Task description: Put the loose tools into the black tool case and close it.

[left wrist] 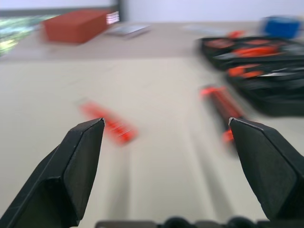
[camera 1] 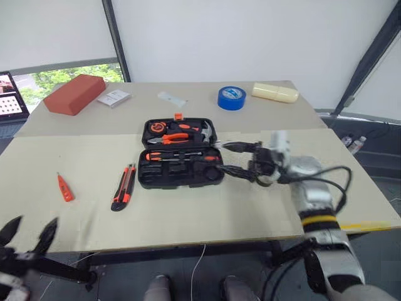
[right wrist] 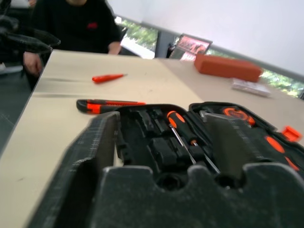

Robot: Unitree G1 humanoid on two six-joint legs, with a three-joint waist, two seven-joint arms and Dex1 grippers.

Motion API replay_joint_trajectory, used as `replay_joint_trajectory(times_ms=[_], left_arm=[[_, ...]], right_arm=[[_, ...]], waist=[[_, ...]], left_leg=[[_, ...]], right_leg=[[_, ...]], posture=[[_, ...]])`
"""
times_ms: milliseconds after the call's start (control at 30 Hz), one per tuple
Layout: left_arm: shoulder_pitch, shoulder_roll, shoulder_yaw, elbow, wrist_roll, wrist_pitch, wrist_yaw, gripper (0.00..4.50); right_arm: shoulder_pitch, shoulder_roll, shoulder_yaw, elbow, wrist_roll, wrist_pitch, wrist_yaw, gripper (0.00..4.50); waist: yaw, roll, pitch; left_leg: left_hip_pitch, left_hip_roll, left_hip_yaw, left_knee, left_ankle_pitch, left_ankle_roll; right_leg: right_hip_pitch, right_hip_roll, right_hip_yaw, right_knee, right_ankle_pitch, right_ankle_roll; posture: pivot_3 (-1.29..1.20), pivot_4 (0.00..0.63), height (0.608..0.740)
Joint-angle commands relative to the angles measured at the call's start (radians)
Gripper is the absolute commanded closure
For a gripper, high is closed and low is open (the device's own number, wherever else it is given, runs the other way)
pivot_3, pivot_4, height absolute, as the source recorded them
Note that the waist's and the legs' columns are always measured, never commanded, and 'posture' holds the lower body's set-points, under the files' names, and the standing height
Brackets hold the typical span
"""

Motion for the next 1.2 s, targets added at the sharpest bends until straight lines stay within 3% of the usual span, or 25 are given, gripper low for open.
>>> replay_joint_trajectory(times_ms=[33, 167, 267, 400, 567, 733, 1033, 1200], left_arm=[[0.064, -0.021, 0.084, 0.009, -0.037, 0.072, 0.100, 0.00], [0.088, -0.026, 0.087, -0.034, -0.065, 0.159, 0.187, 0.00], [0.038, 0.024, 0.070, -0.100, -0.113, 0.246, 0.256, 0.00], [-0.175, 0.159, 0.031, -0.130, -0.194, 0.494, 0.533, 0.00], [-0.469, 0.211, -0.069, -0.107, -0.260, 0.737, 0.839, 0.00], [-0.736, 0.200, -0.188, 0.047, -0.132, 0.788, 0.991, 0.00], [-0.919, 0.143, -0.319, 0.249, 0.068, 0.766, 1.014, 0.00], [-0.924, 0.110, -0.333, 0.275, 0.106, 0.791, 0.977, 1.36]], right_arm=[[0.112, -0.068, -0.040, -0.150, 0.070, 0.034, 0.005, 0.03], [0.172, -0.101, -0.056, -0.152, 0.065, -0.007, -0.019, 0.03], [0.176, -0.119, -0.061, -0.133, 0.059, -0.027, -0.033, 0.03], [0.116, -0.123, -0.034, -0.159, 0.083, 0.002, -0.033, 0.03], [0.057, -0.105, -0.002, -0.177, 0.100, 0.036, -0.037, 0.03], [0.025, -0.086, 0.026, -0.193, 0.119, 0.070, -0.043, 0.03], [0.040, -0.075, 0.042, -0.242, 0.139, 0.104, -0.072, 0.03], [0.060, -0.077, 0.046, -0.273, 0.145, 0.122, -0.091, 0.00]], waist=[[0.002, -0.002, 0.000], [0.003, -0.004, 0.001], [0.008, -0.005, 0.001], [0.021, -0.005, 0.001], [0.022, -0.007, 0.000], [0.032, -0.008, 0.000], [0.035, -0.008, 0.000], [0.037, -0.008, 0.000]], left_leg=[[0.001, 0.000, 0.000, 0.000, -0.001, -0.001], [0.006, -0.001, 0.000, 0.000, -0.002, -0.004], [0.006, -0.002, 0.000, 0.000, -0.003, -0.004], [0.006, -0.003, 0.000, 0.000, -0.003, -0.004], [0.006, -0.003, 0.000, 0.003, -0.002, -0.004], [0.004, -0.002, -0.003, 0.000, 0.003, 0.004], [0.004, -0.003, -0.003, -0.003, 0.004, 0.001], [0.005, -0.003, -0.003, -0.003, 0.000, -0.007]], right_leg=[[0.000, 0.000, 0.000, 0.000, -0.001, 0.001], [0.000, -0.003, 0.000, -0.001, -0.002, 0.001], [0.000, -0.004, -0.001, -0.001, -0.002, 0.001], [0.000, -0.005, -0.002, -0.001, -0.001, 0.000], [0.002, -0.005, -0.001, -0.001, 0.004, 0.004], [0.003, 0.002, 0.001, 0.001, 0.009, 0.006], [0.002, 0.001, 0.002, 0.001, 0.009, 0.006], [0.002, 0.001, 0.002, 0.001, 0.010, 0.005]], posture=[[0.00, 0.150, 0.740], [0.00, 0.150, 0.740], [0.00, 0.150, 0.740], [0.00, 0.150, 0.740], [0.00, 0.150, 0.740], [0.00, 0.150, 0.740], [0.00, 0.150, 0.740], [0.00, 0.150, 0.740]])
